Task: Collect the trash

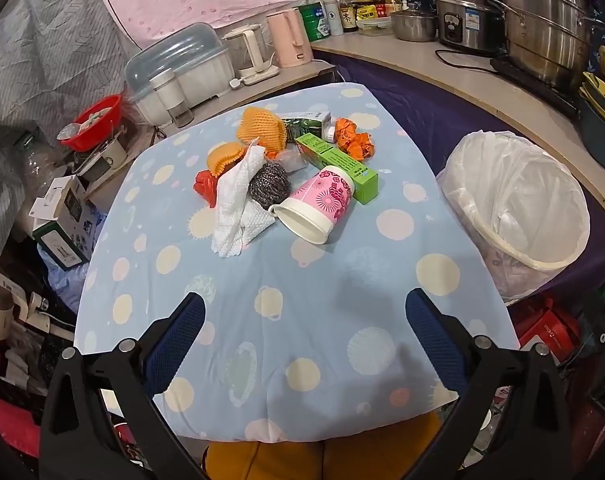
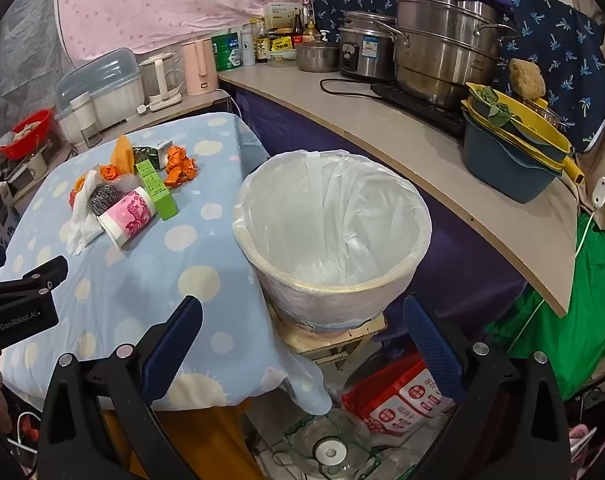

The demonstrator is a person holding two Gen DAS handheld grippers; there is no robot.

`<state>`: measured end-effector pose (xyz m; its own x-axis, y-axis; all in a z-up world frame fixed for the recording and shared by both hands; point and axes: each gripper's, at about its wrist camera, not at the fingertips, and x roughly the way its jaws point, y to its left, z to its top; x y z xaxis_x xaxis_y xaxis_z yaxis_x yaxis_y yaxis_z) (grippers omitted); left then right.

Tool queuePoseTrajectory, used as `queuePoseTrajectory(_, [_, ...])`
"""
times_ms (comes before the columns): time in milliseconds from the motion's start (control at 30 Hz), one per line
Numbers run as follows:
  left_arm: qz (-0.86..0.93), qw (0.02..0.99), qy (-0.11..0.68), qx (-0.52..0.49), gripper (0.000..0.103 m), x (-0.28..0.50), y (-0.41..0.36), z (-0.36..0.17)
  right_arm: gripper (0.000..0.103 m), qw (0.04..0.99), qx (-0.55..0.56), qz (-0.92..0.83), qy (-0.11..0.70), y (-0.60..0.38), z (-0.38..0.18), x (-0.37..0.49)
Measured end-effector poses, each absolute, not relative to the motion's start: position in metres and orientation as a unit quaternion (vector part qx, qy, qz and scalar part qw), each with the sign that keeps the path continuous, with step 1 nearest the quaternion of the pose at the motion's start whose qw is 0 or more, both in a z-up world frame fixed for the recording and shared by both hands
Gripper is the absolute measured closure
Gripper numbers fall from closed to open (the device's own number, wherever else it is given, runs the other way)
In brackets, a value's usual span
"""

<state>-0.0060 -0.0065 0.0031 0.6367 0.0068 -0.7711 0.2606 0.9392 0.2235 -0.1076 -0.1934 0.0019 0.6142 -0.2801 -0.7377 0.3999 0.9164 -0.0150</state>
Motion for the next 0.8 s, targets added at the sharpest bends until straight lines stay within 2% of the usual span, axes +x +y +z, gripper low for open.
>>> queuePoseTrajectory(800, [-0.068,0.894,0.415,0.155,0.007,-0.0079,-0.0047,0.0091,0.007,0.898,0.07,-0.191,0.391,-0.1896,0.0066,-0.1082])
